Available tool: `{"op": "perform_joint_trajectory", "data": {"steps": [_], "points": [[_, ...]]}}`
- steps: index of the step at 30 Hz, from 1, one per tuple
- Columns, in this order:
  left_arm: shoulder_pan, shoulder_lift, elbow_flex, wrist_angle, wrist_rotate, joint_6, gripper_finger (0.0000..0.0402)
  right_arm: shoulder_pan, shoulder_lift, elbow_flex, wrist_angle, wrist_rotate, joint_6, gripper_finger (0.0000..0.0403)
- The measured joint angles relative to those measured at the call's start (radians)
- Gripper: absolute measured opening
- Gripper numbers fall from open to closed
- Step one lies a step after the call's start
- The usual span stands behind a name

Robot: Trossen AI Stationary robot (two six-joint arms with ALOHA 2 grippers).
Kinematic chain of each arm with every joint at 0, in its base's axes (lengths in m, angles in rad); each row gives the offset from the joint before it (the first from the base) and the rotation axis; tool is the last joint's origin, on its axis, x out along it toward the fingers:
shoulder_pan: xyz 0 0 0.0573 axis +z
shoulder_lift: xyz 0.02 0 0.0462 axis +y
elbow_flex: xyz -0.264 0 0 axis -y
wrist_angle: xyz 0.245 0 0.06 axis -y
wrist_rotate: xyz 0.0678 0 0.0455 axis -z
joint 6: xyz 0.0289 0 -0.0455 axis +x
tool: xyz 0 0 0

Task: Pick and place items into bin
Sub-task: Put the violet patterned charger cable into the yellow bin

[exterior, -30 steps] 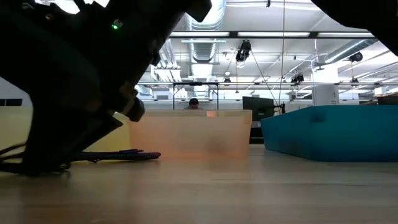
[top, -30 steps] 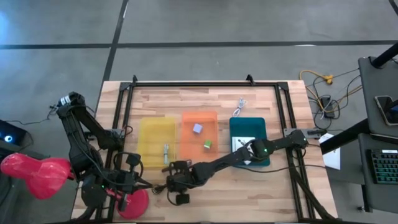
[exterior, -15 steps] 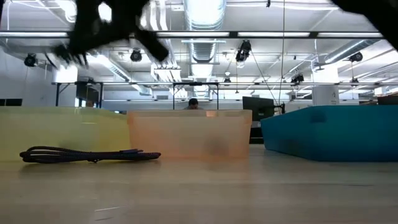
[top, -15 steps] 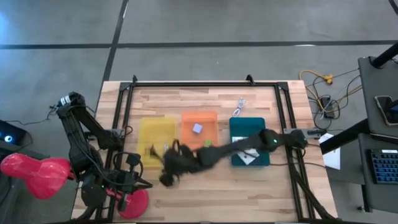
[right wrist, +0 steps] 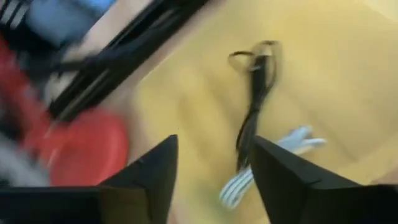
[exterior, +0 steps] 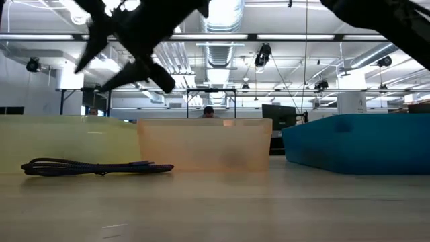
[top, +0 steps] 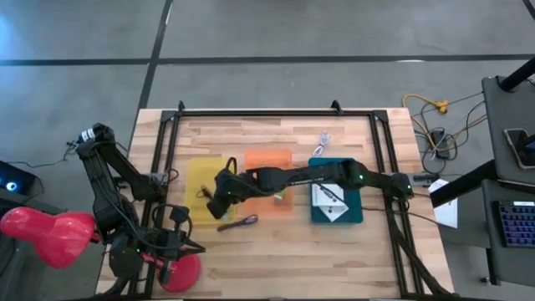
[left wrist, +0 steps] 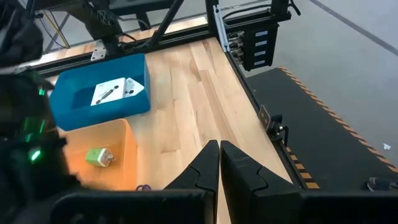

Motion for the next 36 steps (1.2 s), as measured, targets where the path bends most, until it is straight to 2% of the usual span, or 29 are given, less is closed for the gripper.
{"op": "perform_joint_trajectory", "data": {"steps": [3, 5, 9, 12, 14, 19, 24, 30, 36], "points": [[0.0, 0.0, 0.0, 0.0, 0.0, 0.001, 0.0, 0.045, -0.01, 0.003, -0.018, -0.088, -0.249, 0.021], [0.0, 0.0, 0.0, 0.0, 0.0, 0.001, 0.0, 0.098, -0.011, 0.003, -0.078, -0.089, -0.385, 0.0217], [0.0, 0.0, 0.0, 0.0, 0.0, 0.001, 0.0, 0.212, -0.007, 0.002, -0.228, 0.049, -0.544, 0.0215], [0.0, 0.0, 0.0, -0.001, 0.0, 0.002, 0.0, 0.259, 0.012, 0.001, -0.269, 0.209, -0.564, 0.021], [0.001, 0.0, 0.0, -0.003, 0.0, 0.002, 0.0, 0.27, 0.028, 0.0, -0.265, 0.265, -0.544, 0.0208], [0.007, 0.0, 0.0, -0.004, 0.0, 0.002, 0.0, 0.249, 0.042, -0.001, -0.277, 0.216, -0.482, 0.0207], [0.013, 0.0, 0.0, -0.005, 0.0, 0.002, 0.0, 0.213, 0.044, -0.018, -0.278, 0.213, -0.505, 0.0207], [0.013, 0.0, 0.0, -0.005, 0.0, 0.002, 0.0, 0.176, 0.046, -0.068, -0.265, 0.099, -0.516, 0.0207], [0.013, 0.0, 0.0, -0.003, 0.0, 0.001, 0.0, 0.165, 0.047, -0.115, -0.216, 0.083, -0.545, 0.0207]]}}
